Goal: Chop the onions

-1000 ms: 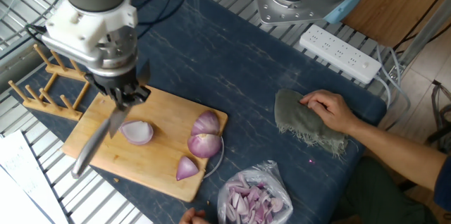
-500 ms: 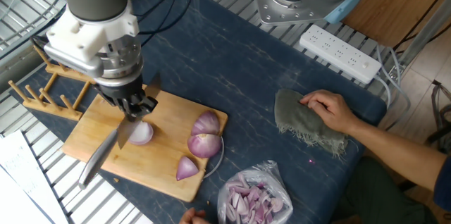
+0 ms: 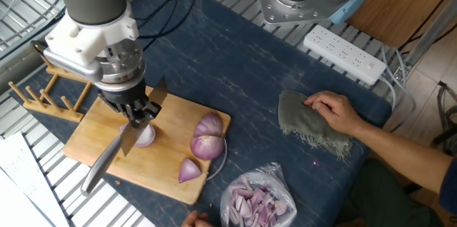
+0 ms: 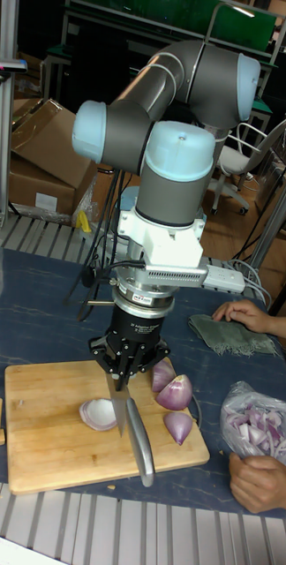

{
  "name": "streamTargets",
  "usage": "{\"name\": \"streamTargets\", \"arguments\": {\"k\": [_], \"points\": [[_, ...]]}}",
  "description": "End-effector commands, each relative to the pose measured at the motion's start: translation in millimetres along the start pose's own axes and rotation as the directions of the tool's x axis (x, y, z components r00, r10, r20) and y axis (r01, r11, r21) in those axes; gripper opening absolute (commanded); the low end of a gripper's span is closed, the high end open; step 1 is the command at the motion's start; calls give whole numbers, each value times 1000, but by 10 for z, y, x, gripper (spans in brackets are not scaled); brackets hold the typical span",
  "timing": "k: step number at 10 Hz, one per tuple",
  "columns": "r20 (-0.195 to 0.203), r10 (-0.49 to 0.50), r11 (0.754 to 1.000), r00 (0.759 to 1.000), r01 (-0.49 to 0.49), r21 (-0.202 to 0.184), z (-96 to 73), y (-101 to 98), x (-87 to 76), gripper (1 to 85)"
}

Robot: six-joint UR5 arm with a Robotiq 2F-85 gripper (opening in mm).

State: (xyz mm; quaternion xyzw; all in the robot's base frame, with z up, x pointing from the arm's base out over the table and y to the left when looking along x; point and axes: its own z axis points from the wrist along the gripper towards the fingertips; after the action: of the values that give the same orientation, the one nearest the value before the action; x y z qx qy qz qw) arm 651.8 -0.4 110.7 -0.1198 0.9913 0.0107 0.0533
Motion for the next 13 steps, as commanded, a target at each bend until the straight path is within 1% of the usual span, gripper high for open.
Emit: {"name": "streamTargets", "arguments": {"k": [1, 3, 4, 5, 6, 7, 8, 9, 11, 13], "points": [[12, -8, 1000, 1000, 9, -22, 15, 60, -33, 10], [11, -55, 998, 998, 55, -16, 25, 31, -32, 10], [12, -83, 996, 996, 83, 7, 26, -29, -37, 10], [14, -124, 992, 992, 123, 38, 29, -115, -55, 10], [14, -135, 990, 991, 135, 46, 43, -162, -61, 10], [18, -142, 989, 990, 142, 43, 72, -205, -75, 10], [20, -126, 992, 992, 125, 18, 93, -175, -70, 10], [12, -99, 995, 995, 99, -1, 93, -128, -45, 10], [-6, -87, 996, 996, 87, -9, 102, -131, 8, 10], [-14, -84, 996, 996, 84, -13, 113, -130, 35, 10]]}}
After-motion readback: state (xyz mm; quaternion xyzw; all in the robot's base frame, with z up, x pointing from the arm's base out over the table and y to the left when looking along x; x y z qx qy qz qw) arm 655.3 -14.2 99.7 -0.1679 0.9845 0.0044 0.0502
